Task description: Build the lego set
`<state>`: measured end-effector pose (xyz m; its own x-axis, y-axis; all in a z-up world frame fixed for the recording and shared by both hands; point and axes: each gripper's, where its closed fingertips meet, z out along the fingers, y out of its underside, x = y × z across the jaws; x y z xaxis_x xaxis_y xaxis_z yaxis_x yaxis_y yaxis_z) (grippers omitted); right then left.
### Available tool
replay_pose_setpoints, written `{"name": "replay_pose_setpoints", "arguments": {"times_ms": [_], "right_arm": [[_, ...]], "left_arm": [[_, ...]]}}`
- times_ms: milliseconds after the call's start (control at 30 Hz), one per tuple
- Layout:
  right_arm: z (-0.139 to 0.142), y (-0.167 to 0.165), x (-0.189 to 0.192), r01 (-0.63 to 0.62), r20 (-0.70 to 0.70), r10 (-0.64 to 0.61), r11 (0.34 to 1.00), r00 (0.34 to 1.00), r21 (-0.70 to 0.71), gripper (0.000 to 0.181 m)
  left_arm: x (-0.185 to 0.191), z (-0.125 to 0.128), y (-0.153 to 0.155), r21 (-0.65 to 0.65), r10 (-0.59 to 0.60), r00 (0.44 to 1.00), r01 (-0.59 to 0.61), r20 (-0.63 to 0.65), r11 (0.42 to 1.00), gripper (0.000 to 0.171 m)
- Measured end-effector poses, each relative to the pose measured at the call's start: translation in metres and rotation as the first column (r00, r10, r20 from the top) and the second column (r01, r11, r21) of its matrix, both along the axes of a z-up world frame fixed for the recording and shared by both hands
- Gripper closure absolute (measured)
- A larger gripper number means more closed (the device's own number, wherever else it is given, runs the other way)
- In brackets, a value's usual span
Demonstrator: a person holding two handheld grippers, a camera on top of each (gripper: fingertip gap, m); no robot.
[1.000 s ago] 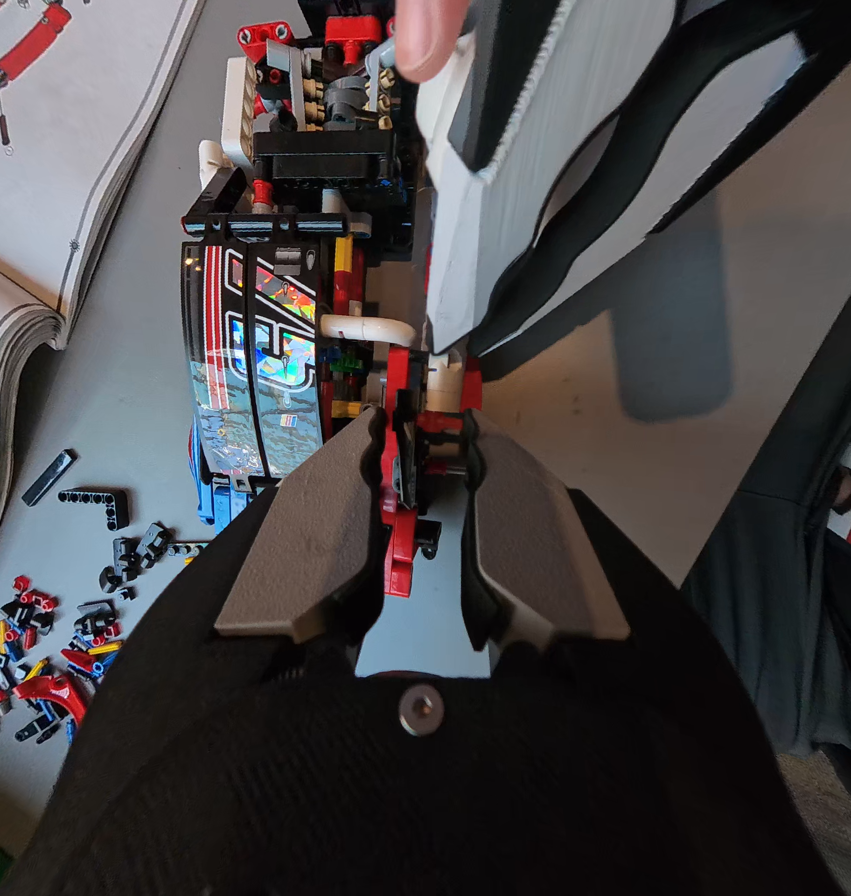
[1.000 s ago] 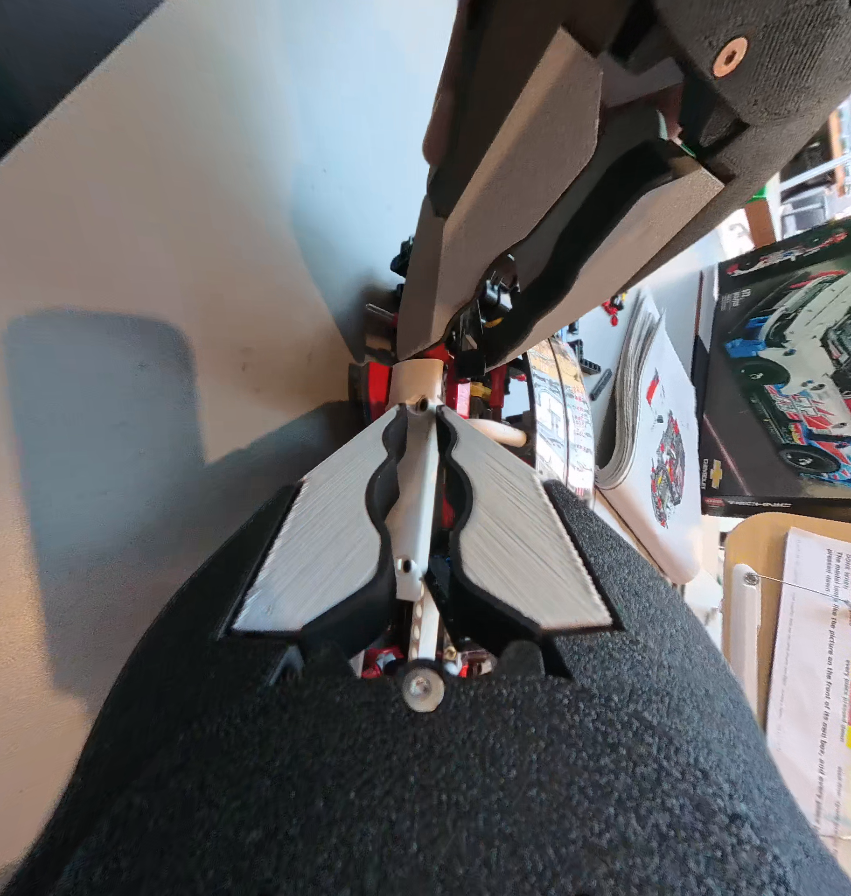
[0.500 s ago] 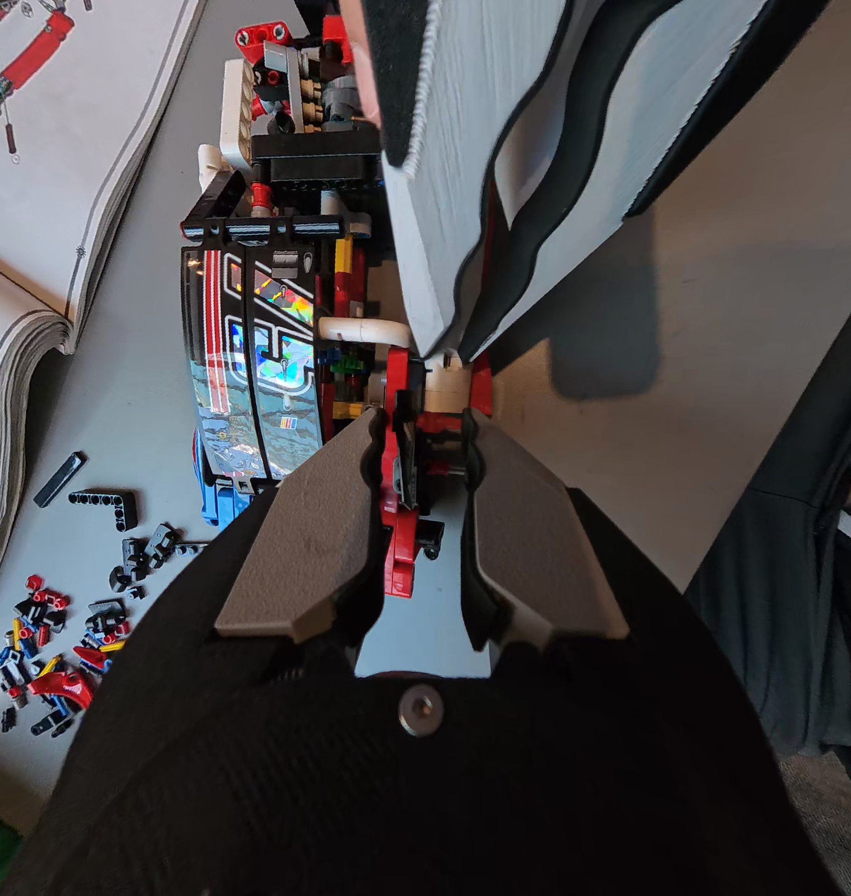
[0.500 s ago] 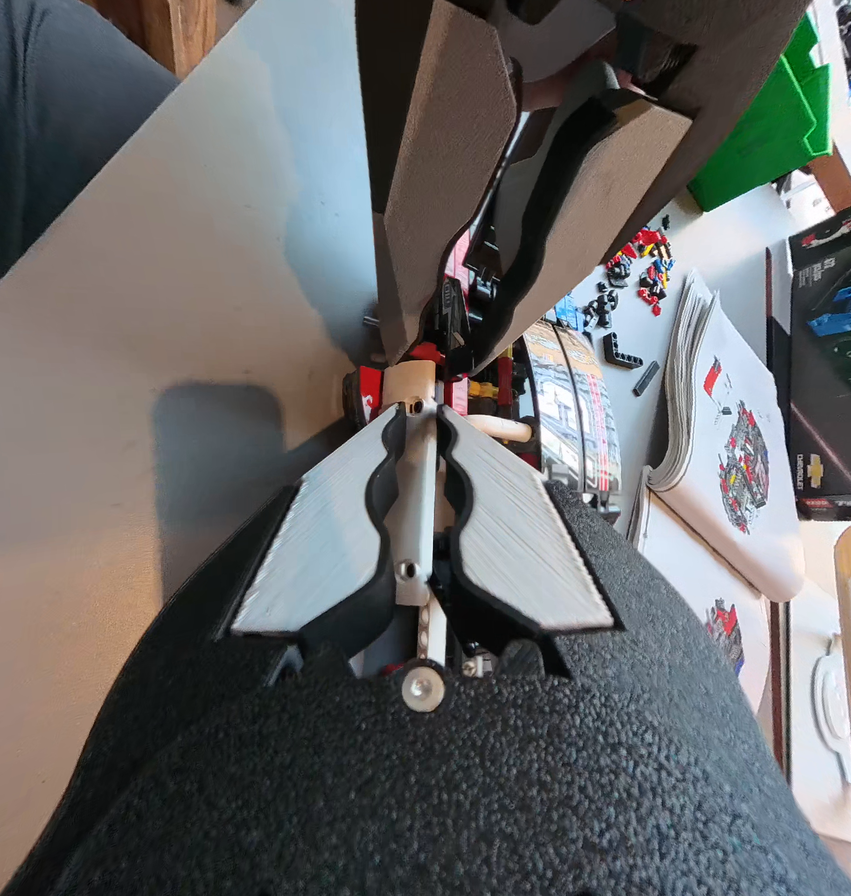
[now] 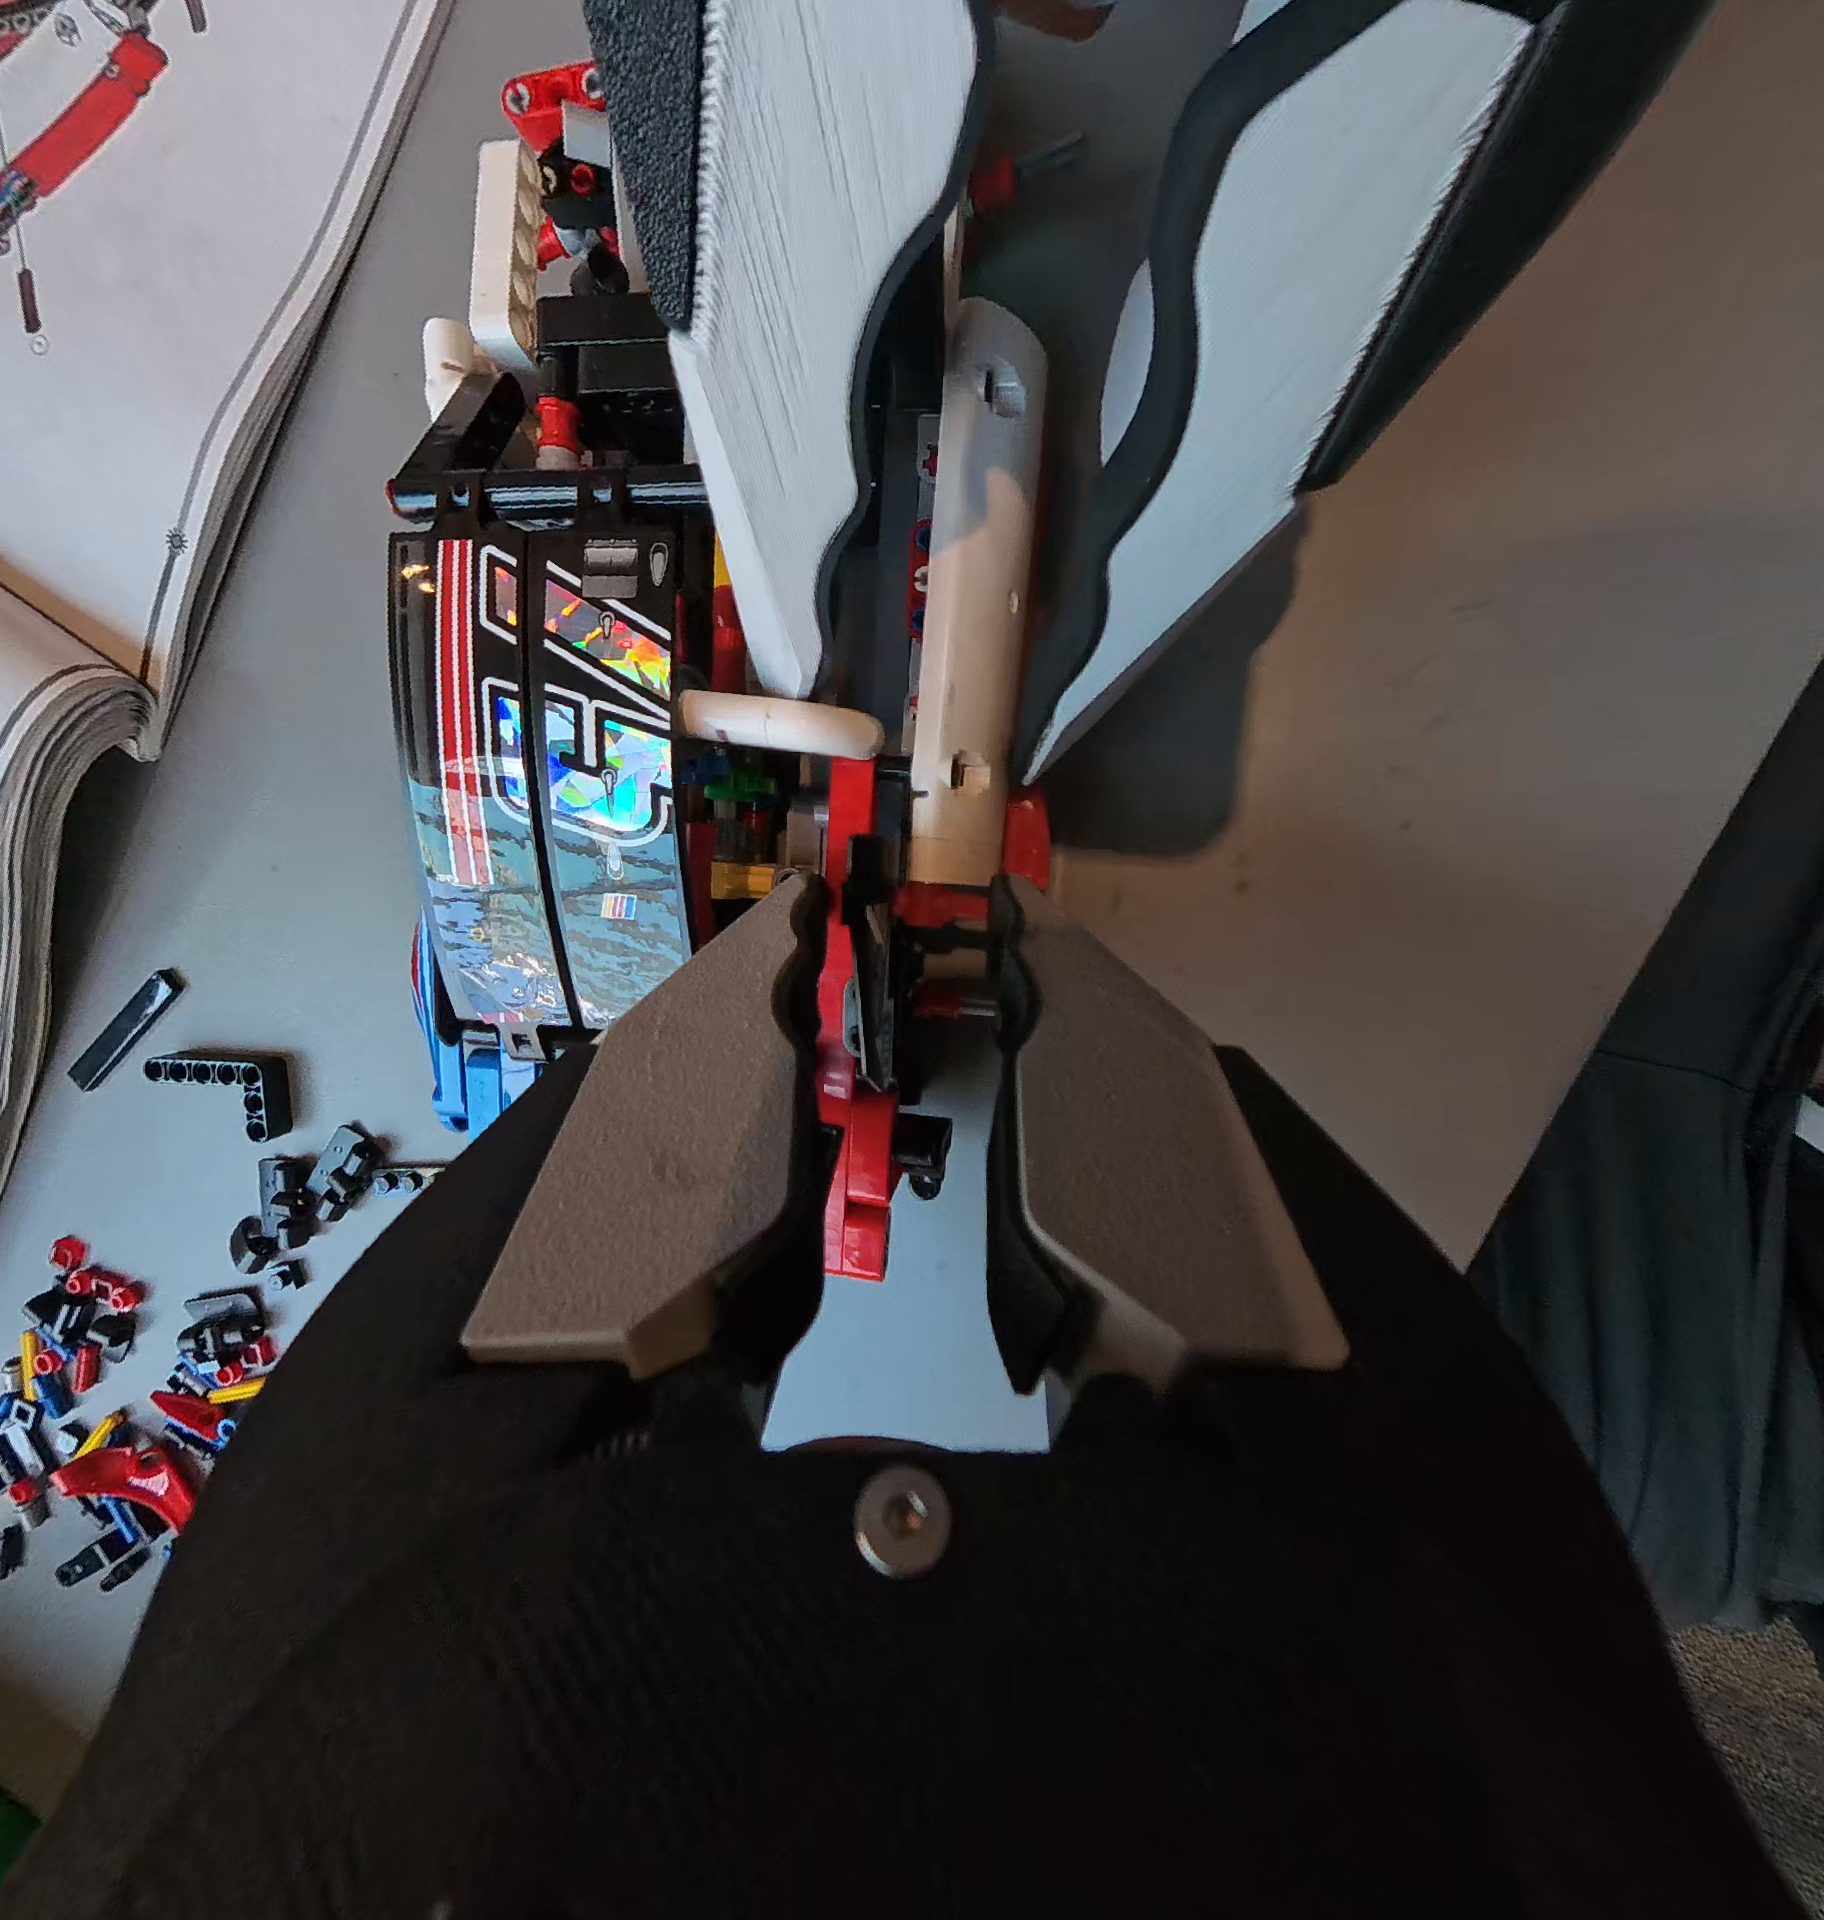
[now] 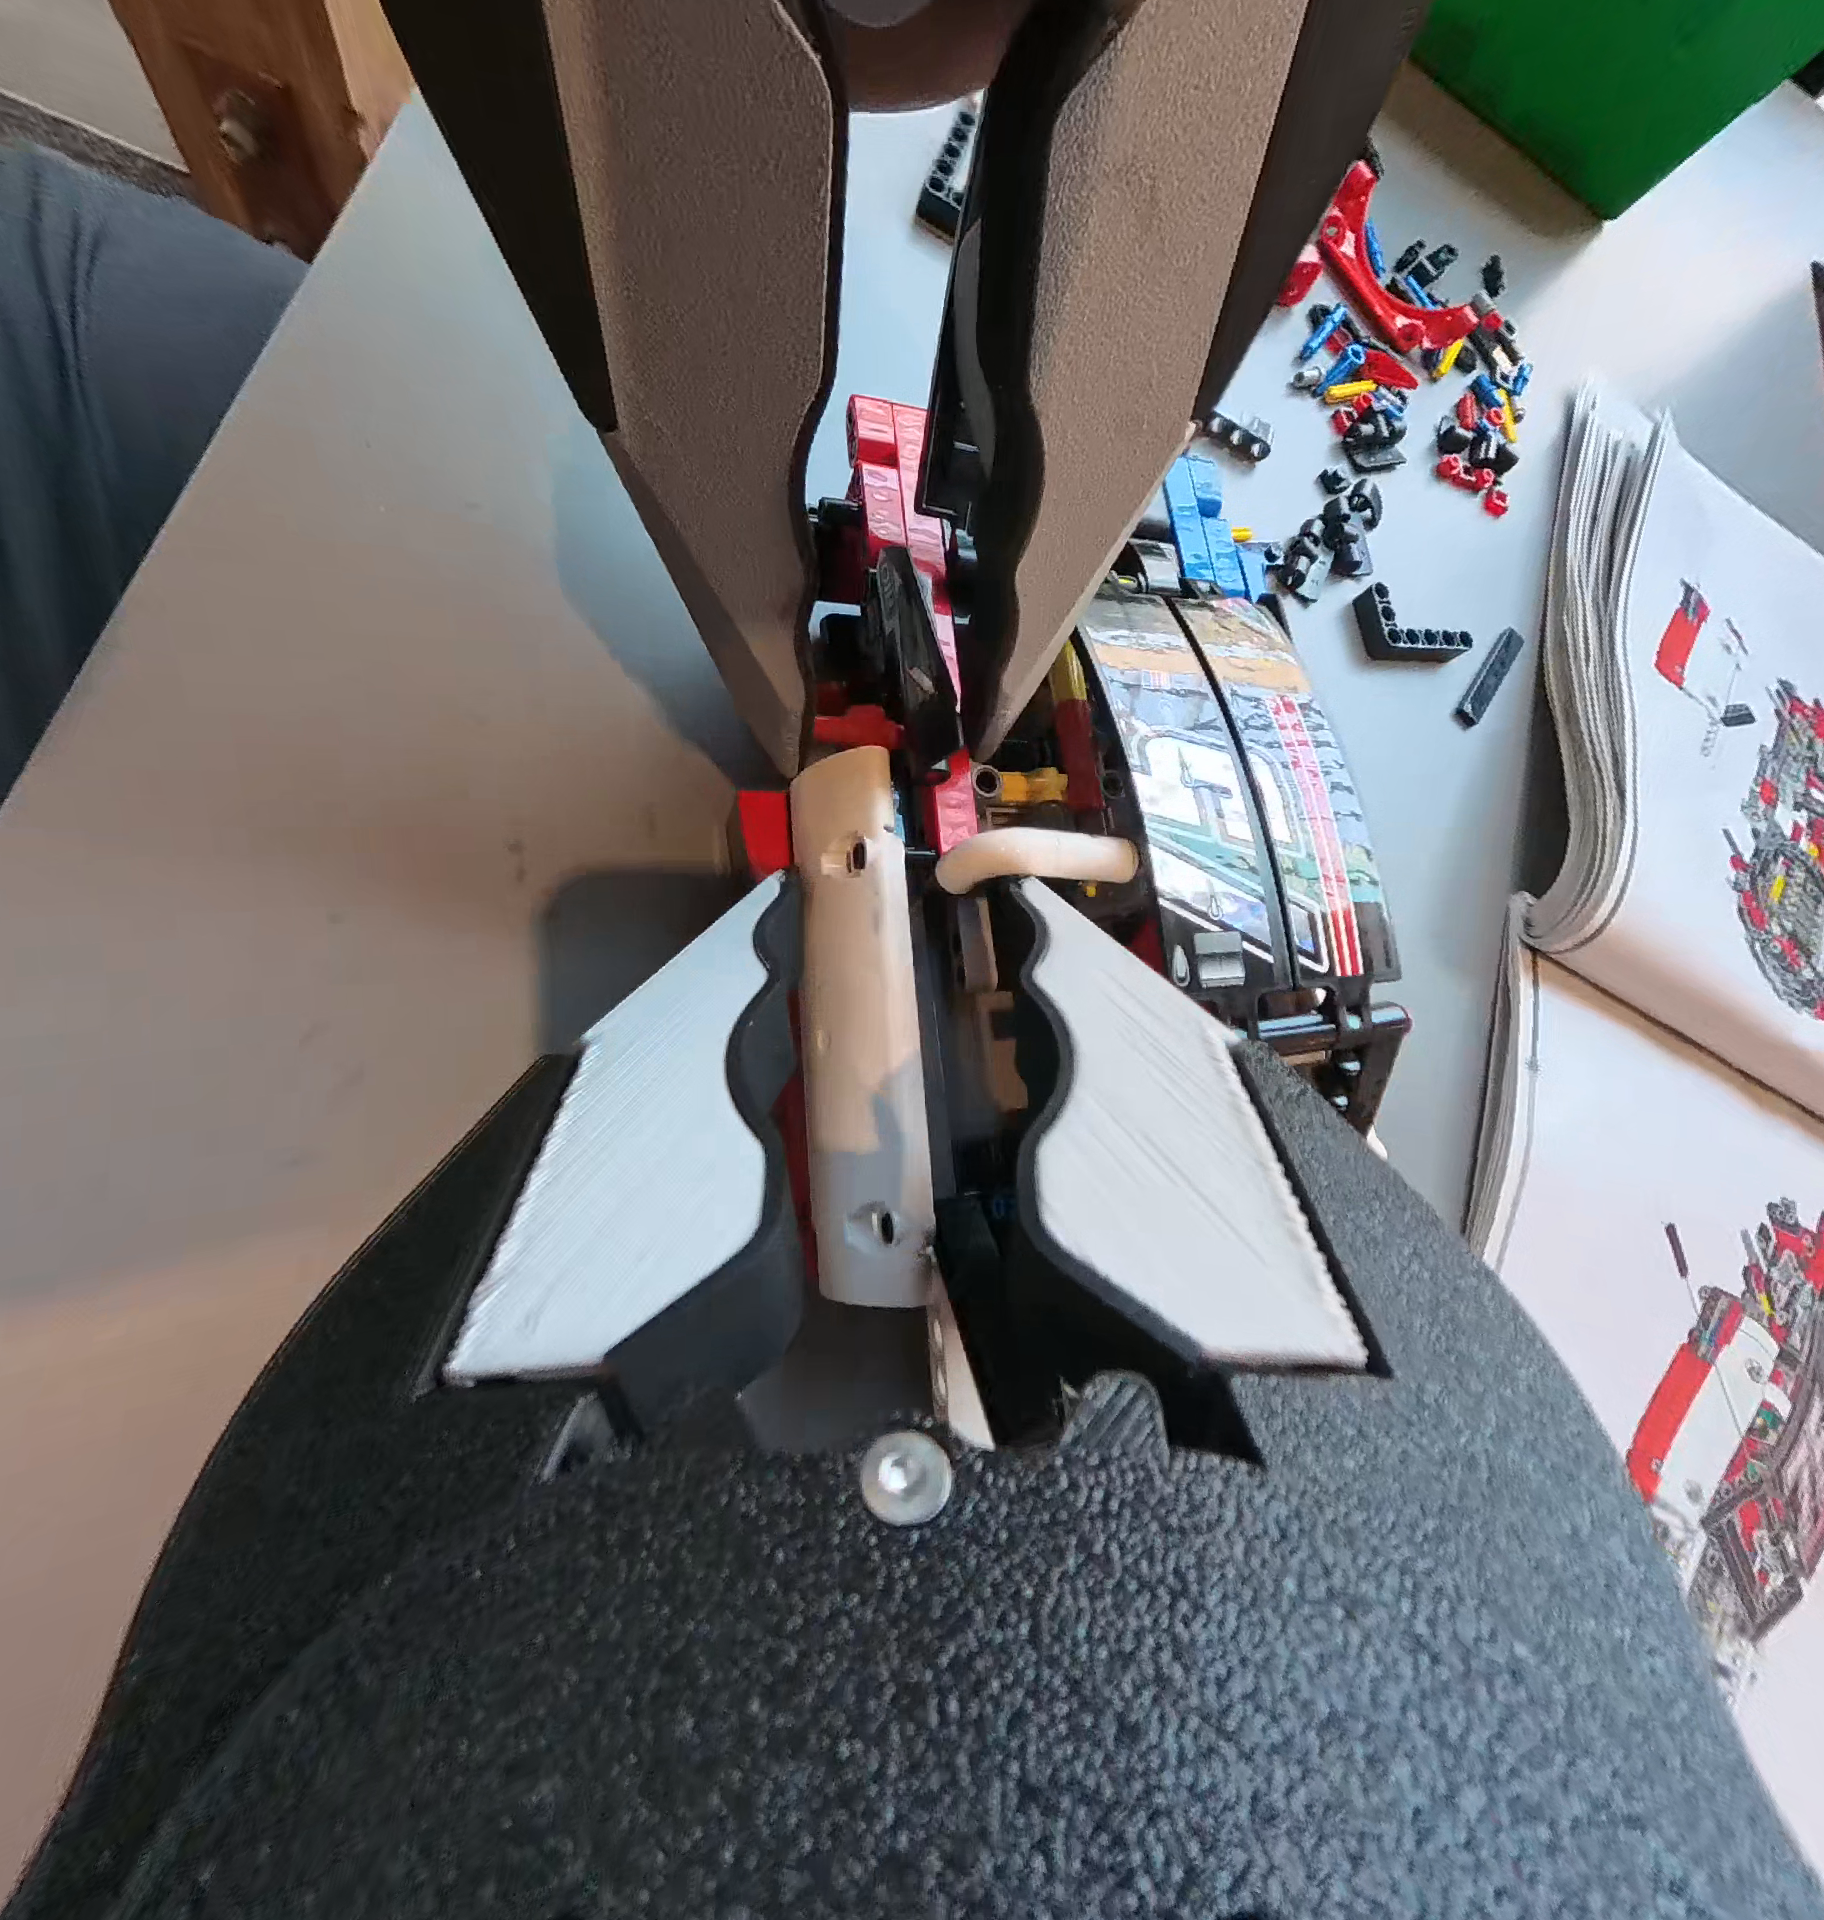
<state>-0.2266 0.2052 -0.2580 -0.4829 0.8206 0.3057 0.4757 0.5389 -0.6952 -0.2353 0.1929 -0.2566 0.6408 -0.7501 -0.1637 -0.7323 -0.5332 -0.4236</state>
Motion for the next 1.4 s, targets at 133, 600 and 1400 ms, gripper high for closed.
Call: {"name": "replay_pose_setpoints", "arguments": {"times_ms": [133, 600, 1400], "right_arm": [[0.0, -0.001, -0.001, -0.03, 0.036, 0.03, 0.999, 0.999, -0.017, 0.149], [-0.003, -0.002, -0.001, -0.026, 0.148, 0.037, 0.997, 0.988, -0.077, 0.158], [0.017, -0.006, -0.002, 0.022, 0.016, -0.021, 0.994, 1.0, -0.104, 0.161]], "left_arm": [[0.0, 0.0, 0.0, -0.004, -0.007, 1.0, 0.007, -0.01, 1.0, 0.143], [0.0, 0.0, 0.001, -0.001, 0.0, 1.0, 0.0, -0.008, 1.0, 0.146], [-0.012, 0.001, -0.001, -0.001, 0.052, 0.998, -0.052, -0.026, 0.999, 0.144]]}}
